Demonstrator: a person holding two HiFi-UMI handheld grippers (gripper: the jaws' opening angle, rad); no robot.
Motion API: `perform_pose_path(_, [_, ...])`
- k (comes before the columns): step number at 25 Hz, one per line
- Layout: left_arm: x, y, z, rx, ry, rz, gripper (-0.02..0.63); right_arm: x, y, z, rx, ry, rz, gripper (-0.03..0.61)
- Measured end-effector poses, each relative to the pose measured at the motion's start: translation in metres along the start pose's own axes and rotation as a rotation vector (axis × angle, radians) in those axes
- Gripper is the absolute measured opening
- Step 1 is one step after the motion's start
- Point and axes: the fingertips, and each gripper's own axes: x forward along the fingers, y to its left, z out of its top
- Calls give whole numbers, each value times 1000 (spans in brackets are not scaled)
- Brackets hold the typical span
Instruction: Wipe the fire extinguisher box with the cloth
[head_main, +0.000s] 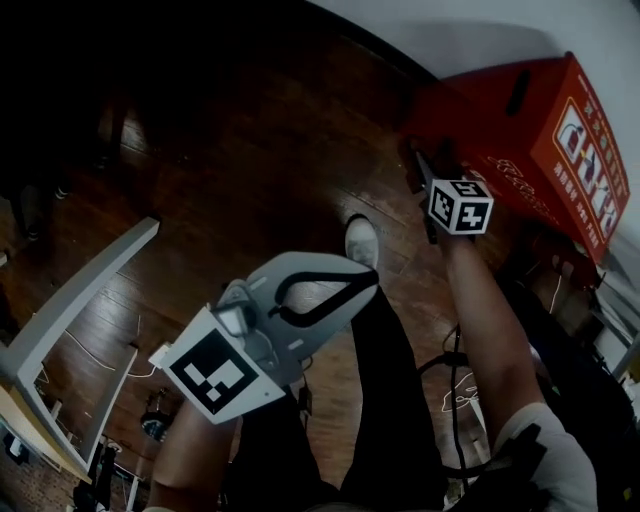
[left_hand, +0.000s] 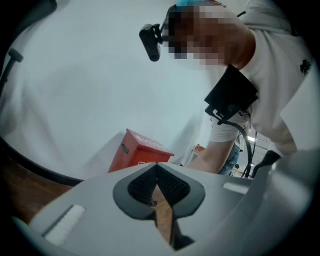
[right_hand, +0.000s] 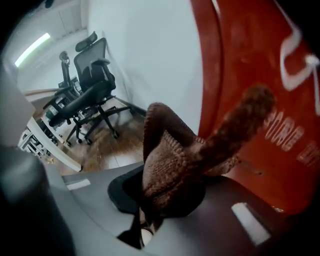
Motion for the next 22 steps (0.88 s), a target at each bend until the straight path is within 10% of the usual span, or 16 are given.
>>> perform_pose_path(11, [-52,-31,129,127,11,-104,-2,-116,31,199,596,-643,-117,41])
perform_pose_path(22, [-15,59,110,67,98,-141,-2,-26,-48,151,822,-613,-302,40])
